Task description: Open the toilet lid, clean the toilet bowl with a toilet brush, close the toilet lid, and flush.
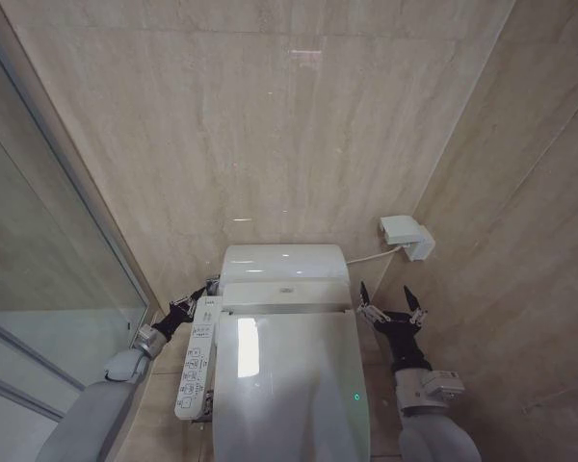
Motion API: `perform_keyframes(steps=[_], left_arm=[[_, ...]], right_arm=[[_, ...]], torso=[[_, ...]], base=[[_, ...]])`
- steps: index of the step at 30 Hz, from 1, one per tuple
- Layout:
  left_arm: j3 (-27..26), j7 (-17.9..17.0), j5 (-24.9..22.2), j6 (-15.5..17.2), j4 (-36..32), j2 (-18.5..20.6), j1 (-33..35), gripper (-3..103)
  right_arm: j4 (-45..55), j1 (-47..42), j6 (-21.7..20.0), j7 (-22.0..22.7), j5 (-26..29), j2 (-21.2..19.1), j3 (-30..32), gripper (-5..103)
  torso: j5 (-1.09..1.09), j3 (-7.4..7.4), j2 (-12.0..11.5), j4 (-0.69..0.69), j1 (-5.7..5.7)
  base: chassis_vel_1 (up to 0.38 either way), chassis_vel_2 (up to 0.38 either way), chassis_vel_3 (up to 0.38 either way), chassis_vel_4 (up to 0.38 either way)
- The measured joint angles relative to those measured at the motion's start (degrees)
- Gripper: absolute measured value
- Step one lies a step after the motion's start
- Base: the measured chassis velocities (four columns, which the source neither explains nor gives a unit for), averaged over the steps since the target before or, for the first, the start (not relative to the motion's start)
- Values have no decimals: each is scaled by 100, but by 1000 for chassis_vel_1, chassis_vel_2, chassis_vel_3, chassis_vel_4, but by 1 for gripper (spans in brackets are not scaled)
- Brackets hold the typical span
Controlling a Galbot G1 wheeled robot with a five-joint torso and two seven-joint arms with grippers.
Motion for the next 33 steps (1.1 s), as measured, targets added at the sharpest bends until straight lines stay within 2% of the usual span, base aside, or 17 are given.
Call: perform_keyframes(steps=[12, 14, 19, 24, 26, 33], left_arm=[[-101, 31, 64, -9, -52, -68, 142, 0], [-222, 21, 91, -11, -95, -98, 233, 0], [-459, -29, 96, 3, -255, -159, 478, 0], [-757, -167, -84, 75, -735, -143, 954, 0], [-927, -301, -185, 199, -1079, -89, 1257, 0], [-1213, -511, -439, 247, -1540, 14, 1745, 0]], right_arm=[[0, 0, 0, 0, 0, -2, 1, 100], [0, 0, 0, 0, 0, 0, 0, 100], [0, 0, 0, 0, 0, -1, -1, 100], [0, 0, 0, 1, 0, 0, 0, 100], [0, 0, 0, -1, 0, 0, 0, 100], [0, 0, 0, 0, 0, 0, 0, 100]], torso=[[-5, 0, 0, -4, 0], [1, 0, 0, -6, 0], [-6, 1, 0, -5, 0], [-2, 0, 1, -7, 0], [-3, 0, 1, -4, 0], [-2, 0, 1, 0, -1]], base=[[0, 0, 0, 0], [0, 0, 0, 0], [0, 0, 0, 0], [0, 0, 0, 0], [0, 0, 0, 0], [0, 0, 0, 0]])
